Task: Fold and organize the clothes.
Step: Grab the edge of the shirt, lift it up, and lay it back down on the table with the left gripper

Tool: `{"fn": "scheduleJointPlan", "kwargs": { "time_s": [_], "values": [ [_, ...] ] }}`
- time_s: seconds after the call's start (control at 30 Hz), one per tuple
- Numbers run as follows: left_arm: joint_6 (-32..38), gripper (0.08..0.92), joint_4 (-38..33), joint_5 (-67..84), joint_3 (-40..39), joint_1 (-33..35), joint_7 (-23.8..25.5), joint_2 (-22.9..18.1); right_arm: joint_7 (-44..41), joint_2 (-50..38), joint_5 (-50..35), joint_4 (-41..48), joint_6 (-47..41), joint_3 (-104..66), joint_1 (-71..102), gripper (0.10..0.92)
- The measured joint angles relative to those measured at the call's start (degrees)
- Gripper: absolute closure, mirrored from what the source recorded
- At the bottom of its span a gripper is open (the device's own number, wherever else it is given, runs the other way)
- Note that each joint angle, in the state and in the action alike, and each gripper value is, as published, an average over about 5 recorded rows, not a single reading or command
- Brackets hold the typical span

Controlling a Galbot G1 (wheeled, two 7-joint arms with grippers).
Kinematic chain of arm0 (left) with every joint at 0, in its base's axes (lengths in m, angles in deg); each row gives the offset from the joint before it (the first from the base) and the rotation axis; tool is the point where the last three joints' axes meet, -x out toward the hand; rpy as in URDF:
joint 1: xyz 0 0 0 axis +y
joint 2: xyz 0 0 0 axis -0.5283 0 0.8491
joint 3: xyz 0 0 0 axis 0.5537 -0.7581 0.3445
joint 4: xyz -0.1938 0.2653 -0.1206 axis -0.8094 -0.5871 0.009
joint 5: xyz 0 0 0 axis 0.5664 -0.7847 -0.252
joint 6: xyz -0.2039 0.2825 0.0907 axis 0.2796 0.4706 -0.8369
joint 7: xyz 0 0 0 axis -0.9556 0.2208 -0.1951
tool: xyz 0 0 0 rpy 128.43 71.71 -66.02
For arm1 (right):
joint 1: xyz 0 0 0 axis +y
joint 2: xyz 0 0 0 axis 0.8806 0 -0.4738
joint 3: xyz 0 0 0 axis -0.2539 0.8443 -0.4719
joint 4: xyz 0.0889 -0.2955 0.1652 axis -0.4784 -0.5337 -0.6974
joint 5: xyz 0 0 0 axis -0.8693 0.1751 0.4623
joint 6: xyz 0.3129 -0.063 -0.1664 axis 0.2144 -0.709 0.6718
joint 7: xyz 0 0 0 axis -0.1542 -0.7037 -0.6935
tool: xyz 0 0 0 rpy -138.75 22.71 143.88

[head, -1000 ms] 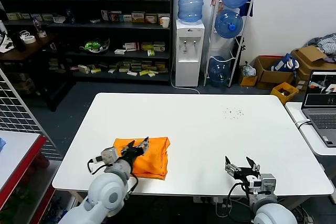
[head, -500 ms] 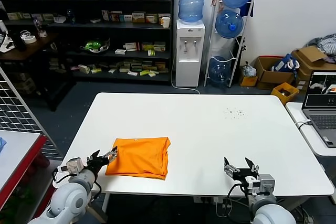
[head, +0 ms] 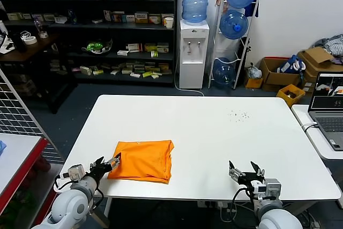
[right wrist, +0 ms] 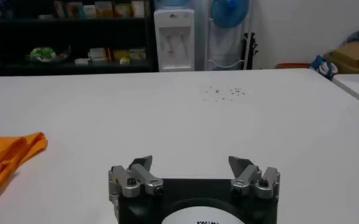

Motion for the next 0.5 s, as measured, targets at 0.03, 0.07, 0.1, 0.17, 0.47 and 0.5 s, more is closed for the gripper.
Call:
{"fn": "scheduleJointPlan", "kwargs": {
  "time_s": [0.03,0.07,0.1,0.17,0.47,0.5],
  "values": [
    [0.02,0.179,0.23,0.01,-0.03,-0.07,0.15,-0.07,0.00,-0.04,0.00,0.01,0.00,0.00,0.01,0.203],
    [0.03,0.187,0.43,0.02,-0.06,-0.14,0.29,-0.15,0.00,-0.07,-0.01,0.02,0.00,-0.01,0.02,0.203],
    [0.04,0.196,0.60,0.04,-0.11,-0.20,0.42,-0.24,0.01,-0.10,-0.01,0.02,0.00,-0.02,0.03,0.203],
    [0.05,0.239,0.88,0.11,-0.25,-0.33,0.65,-0.44,0.01,-0.12,-0.02,0.02,0.00,-0.04,0.05,0.203],
    [0.10,0.497,1.77,0.59,-1.01,-1.03,1.25,-1.50,0.02,-0.04,-0.02,0.03,0.00,-0.09,0.26,0.203],
    [0.11,0.523,1.92,0.58,-1.04,-1.12,1.31,-1.61,0.02,-0.04,-0.02,0.03,0.00,-0.10,0.29,0.203]
  ]
}}
